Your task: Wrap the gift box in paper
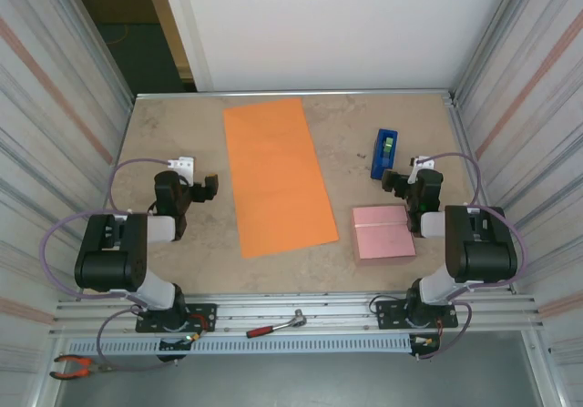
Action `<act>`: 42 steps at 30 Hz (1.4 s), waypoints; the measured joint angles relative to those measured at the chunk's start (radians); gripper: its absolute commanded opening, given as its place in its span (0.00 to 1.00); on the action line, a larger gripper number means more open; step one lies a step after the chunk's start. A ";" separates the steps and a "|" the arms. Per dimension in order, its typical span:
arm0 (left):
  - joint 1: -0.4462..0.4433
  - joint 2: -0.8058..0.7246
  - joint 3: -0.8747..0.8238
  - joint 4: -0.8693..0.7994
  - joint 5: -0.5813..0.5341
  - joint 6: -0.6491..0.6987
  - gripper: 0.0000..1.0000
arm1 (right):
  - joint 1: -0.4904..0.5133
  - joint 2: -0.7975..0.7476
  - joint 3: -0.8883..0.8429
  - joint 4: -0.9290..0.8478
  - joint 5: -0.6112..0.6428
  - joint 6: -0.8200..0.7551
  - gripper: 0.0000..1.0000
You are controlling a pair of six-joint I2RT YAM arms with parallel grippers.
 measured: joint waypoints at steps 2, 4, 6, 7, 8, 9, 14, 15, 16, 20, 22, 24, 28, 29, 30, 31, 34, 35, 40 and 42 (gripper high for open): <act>0.000 0.000 0.000 0.000 0.000 0.000 0.99 | 0.000 0.000 0.000 0.000 0.000 0.000 0.98; 0.000 0.000 0.000 0.000 0.000 0.000 0.99 | 0.000 0.000 0.000 0.000 0.000 0.000 0.98; 0.000 0.000 0.000 0.000 0.000 0.000 0.99 | 0.000 0.000 0.000 0.000 0.000 0.000 0.98; 0.000 0.000 0.000 0.000 0.000 0.000 0.99 | 0.000 0.000 0.000 0.000 0.000 0.000 0.98; 0.000 0.000 0.000 0.000 0.000 0.000 0.99 | 0.000 0.000 0.000 0.000 0.000 0.000 0.98; 0.000 0.000 0.000 0.000 0.000 0.000 0.99 | 0.000 0.000 0.000 0.000 0.000 0.000 0.98; 0.000 0.000 0.000 0.000 0.000 0.000 0.99 | 0.000 0.000 0.000 0.000 0.000 0.000 0.98; 0.000 0.000 0.000 0.000 0.000 0.000 0.99 | 0.000 0.000 0.000 0.000 0.000 0.000 0.98; 0.000 0.000 0.000 0.000 0.000 0.000 0.99 | 0.000 0.000 0.000 0.000 0.000 0.000 0.98; 0.000 0.000 0.000 0.000 0.000 0.000 0.99 | 0.000 0.000 0.000 0.000 0.000 0.000 0.98; 0.000 0.000 0.000 0.000 0.000 0.000 0.99 | 0.000 0.000 0.000 0.000 0.000 0.000 0.98; 0.000 0.000 0.000 0.000 0.000 0.000 0.99 | -0.003 0.000 0.000 0.000 -0.002 0.000 0.98; 0.000 0.000 0.000 0.000 0.000 0.000 0.99 | -0.003 0.000 0.000 0.000 -0.002 0.000 0.98; 0.000 0.000 0.000 0.000 0.000 0.000 0.99 | -0.003 0.000 0.000 0.000 -0.002 0.000 0.98; 0.000 0.000 0.000 0.000 0.000 0.000 0.99 | -0.003 0.000 0.000 0.000 -0.001 0.000 0.98; 0.000 0.000 0.000 0.000 0.000 0.000 0.99 | -0.003 0.000 0.000 0.000 -0.001 0.000 0.98; 0.000 0.000 0.000 0.000 0.001 0.000 0.99 | -0.003 0.000 0.000 0.000 -0.002 0.000 0.98; 0.000 0.000 0.000 0.000 0.002 0.000 0.99 | -0.003 0.000 0.000 0.000 -0.001 0.000 0.98; 0.002 -0.011 0.011 -0.040 0.013 0.000 0.99 | 0.003 -0.061 0.017 -0.101 0.019 0.000 0.98; 0.002 -0.038 0.051 -0.134 0.012 0.000 0.99 | 0.011 -0.131 0.058 -0.200 0.043 0.003 0.98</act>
